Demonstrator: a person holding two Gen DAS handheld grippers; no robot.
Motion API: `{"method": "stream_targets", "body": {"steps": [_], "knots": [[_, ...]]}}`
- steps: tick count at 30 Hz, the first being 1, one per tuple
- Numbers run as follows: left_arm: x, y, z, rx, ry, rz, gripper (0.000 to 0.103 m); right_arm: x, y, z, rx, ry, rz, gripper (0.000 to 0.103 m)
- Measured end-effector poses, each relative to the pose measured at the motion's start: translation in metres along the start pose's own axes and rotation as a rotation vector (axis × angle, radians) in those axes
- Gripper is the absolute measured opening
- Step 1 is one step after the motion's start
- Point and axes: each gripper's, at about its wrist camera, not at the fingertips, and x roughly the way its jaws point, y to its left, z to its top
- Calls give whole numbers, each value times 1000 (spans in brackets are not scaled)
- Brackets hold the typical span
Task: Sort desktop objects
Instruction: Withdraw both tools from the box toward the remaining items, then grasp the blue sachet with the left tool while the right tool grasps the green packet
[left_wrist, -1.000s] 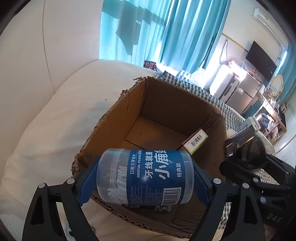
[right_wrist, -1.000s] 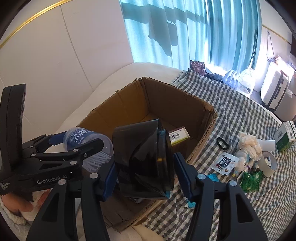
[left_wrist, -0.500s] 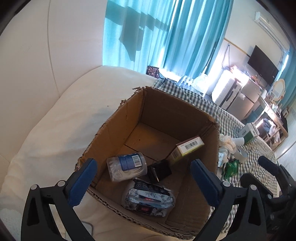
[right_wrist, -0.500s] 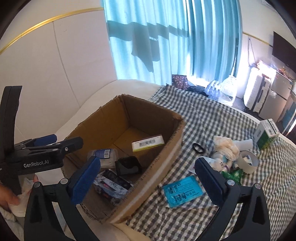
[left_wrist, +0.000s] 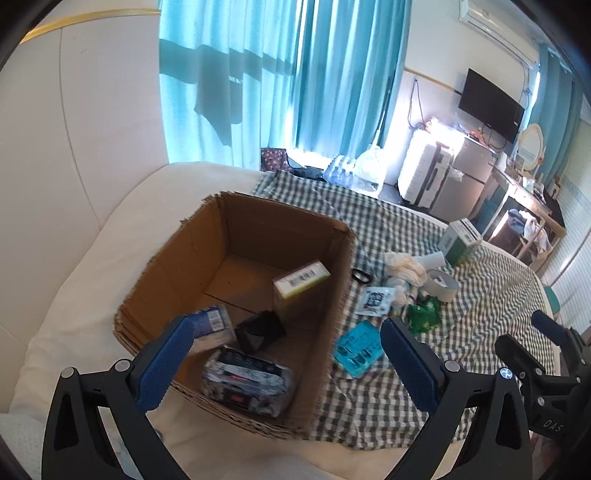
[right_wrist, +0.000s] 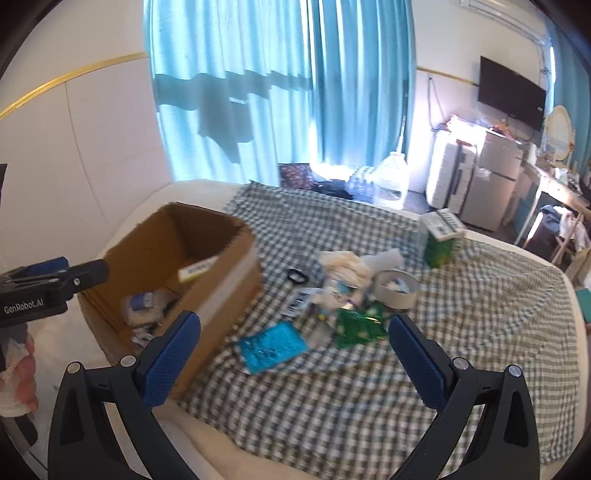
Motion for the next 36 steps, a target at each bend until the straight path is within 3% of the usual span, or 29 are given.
{"method": "stream_targets", "body": {"steps": [7,17,20,28,36], "knots": [[6,-61,-19,104,45,-48,103,-29,-54,-20,64,-13,-49,102],[32,-130,-58,201,104,-80,103,-30,-108,-54,171,18,-74,102],[49,-142,-70,211,125,-66,103,-22,-115,-60,184,31,-67,102],[108,-157,-88,231,223,-130,103,17,-131,-82,251,100,-11,102],[173,-173,-93,355,225,-94,103,71,-145,-96,290,193,42,102]]}}
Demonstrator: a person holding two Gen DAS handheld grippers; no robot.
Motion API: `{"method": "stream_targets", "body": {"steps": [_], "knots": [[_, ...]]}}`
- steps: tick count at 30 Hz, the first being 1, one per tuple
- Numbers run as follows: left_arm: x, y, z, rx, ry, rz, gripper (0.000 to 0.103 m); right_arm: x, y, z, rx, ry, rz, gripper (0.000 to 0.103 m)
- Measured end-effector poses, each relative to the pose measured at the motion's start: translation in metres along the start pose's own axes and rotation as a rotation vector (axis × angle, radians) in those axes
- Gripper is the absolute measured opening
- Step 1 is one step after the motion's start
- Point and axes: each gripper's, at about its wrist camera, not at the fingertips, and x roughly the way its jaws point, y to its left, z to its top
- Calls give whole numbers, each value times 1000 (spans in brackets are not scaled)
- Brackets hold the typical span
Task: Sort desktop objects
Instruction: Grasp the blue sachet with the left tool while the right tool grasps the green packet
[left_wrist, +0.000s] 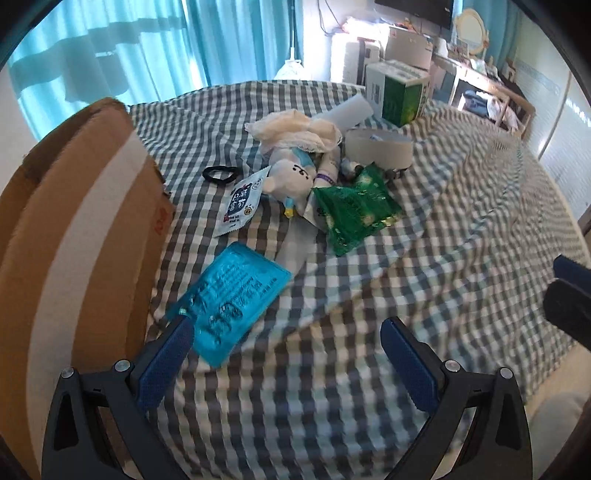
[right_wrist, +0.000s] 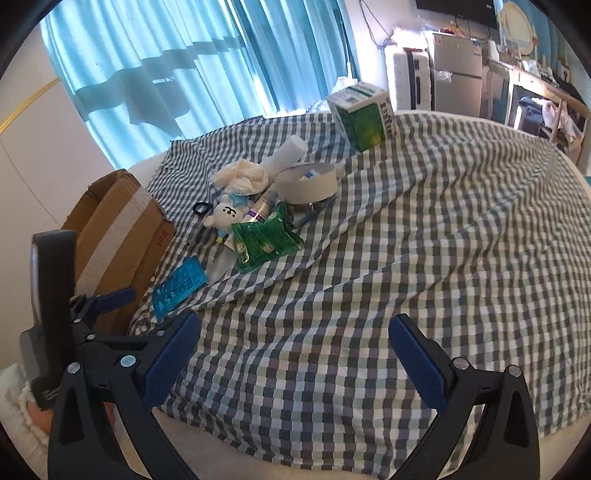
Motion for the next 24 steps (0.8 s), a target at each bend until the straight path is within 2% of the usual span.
{"method": "stream_targets", "body": {"steps": [7,10,14,18,22,23,24], "knots": [[41,25,11,-6,31,23,103,43,7,29,-70,15,25,102],[55,24,9,13,48,-10,103,72,16,42,-84,36,40,102],[67,21,3,40,35,24,103,118,29,51,-109,80,45,102],[67,23,1,25,20,16,102,151,34,56,-91,106,46,102],[68,27,1,1,29,-12,94,173,35,60,-87,148,-20,101],[68,29,2,-5,35,-20,90,176,36,61,-97,167,-30,99],[68,31,2,-14,40,-31,88,178,36,62,-103,180,-36,93]]}}
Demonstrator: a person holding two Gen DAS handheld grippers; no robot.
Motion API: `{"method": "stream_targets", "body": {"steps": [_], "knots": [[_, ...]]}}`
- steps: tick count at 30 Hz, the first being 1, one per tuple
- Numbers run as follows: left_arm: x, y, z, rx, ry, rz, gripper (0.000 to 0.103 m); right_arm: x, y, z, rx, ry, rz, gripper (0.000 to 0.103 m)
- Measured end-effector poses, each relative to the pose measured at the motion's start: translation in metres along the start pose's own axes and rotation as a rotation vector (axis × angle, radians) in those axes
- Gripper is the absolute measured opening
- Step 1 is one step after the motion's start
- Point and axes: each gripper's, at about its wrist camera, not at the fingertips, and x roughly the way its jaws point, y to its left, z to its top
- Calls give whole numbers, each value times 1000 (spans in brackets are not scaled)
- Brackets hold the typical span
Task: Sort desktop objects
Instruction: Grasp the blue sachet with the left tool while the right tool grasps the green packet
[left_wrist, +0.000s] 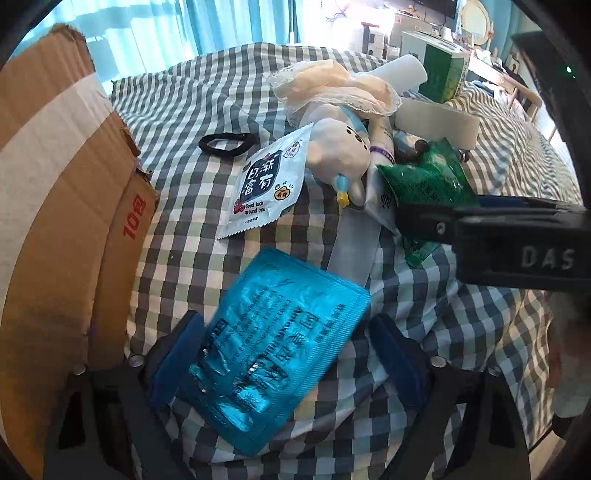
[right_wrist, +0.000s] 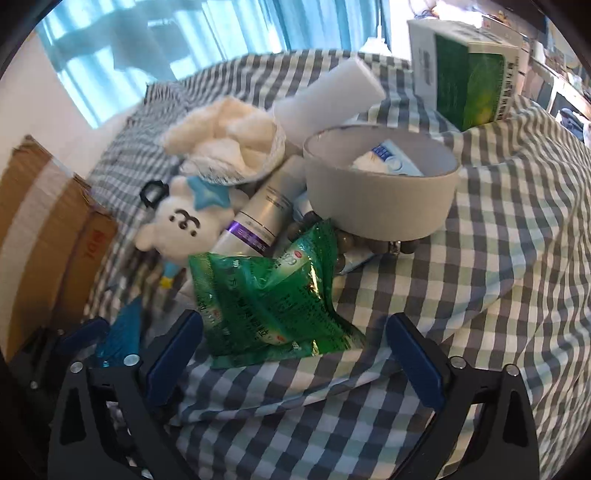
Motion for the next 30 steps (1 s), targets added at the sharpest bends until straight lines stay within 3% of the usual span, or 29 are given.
{"method": "stream_targets", "body": {"steps": [1,2,3,5,7,8,14,19,30], "knots": [[0,4,2,-16,10,-24,80,-1,0,1,-2,10,-7,87],[-1,7,2,-36,15,-37,69,-3,-2,2,2,11,-9,67],[-1,7,2,-48,17,-44,65,-4,-5,2,10,10,-13,44],[-5,6,1,-47,17,-27,46,-8,-13,0,33,10,-14,28],[-8,1,-1,-15,20,-16,35,-14,-22,-5,62,7,26,19],[-10,-1,-1,-6,23,-16,25,-18,-24,-9,65,4,22,19],[-24,-5,-6,-7,25,-1,14,-49,-34,-37,97,-24,29,18],[-38,3,-9,-63,26,-40,10,-66,-42,-50,116,-13,36,18],[-73,-13,-10,-17,-7,-72,8,-115,-45,-73,117,-51,59,18]]}}
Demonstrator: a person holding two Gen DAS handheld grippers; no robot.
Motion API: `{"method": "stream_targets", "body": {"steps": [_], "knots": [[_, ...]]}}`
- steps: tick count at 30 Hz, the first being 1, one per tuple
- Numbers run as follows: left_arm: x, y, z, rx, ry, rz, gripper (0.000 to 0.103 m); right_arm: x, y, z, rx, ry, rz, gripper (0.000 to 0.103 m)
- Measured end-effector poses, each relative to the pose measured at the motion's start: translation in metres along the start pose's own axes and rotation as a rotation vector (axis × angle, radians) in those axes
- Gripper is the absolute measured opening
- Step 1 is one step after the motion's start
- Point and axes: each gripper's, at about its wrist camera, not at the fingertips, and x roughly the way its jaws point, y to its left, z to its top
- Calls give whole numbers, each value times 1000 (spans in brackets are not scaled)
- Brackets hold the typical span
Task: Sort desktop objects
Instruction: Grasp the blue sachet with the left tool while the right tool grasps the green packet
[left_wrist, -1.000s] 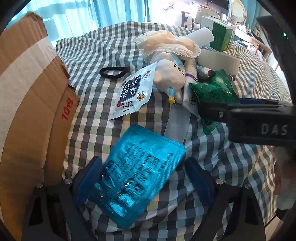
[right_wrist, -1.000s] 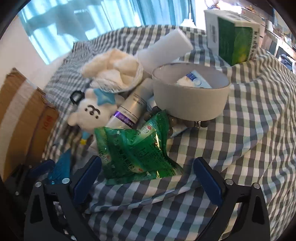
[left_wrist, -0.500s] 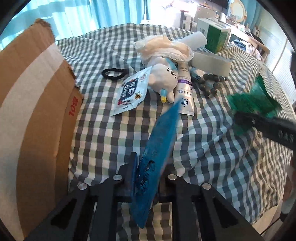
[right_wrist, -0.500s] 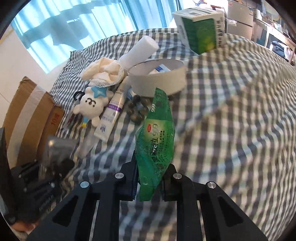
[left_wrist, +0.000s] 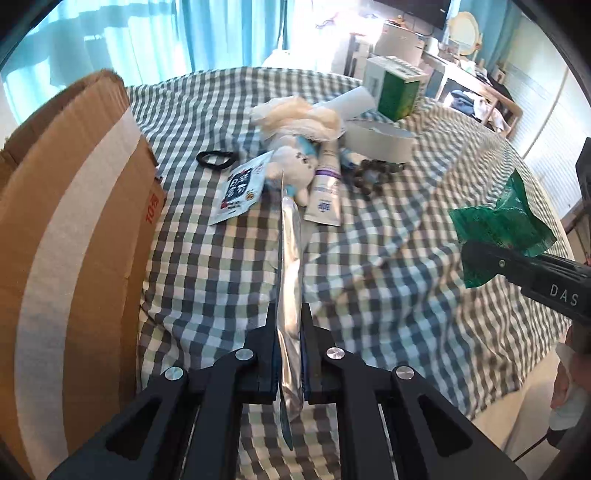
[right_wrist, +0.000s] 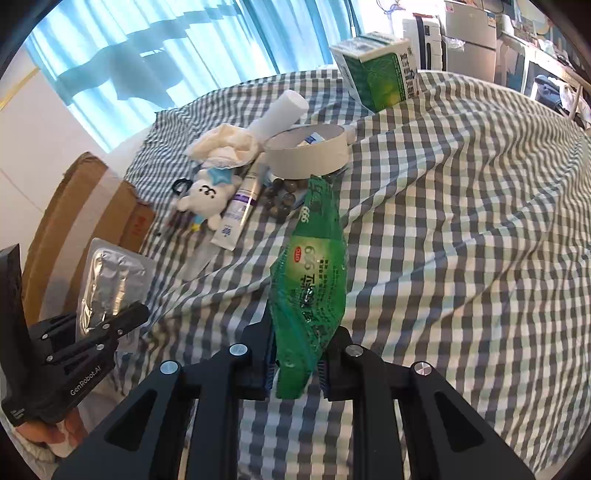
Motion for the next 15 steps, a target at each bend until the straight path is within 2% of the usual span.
{"method": "stream_targets", "body": {"steps": [15], "knots": [[-72,-26,1,24,-92,-34,8,-69,41,-8,-55,-106,7,18]]}}
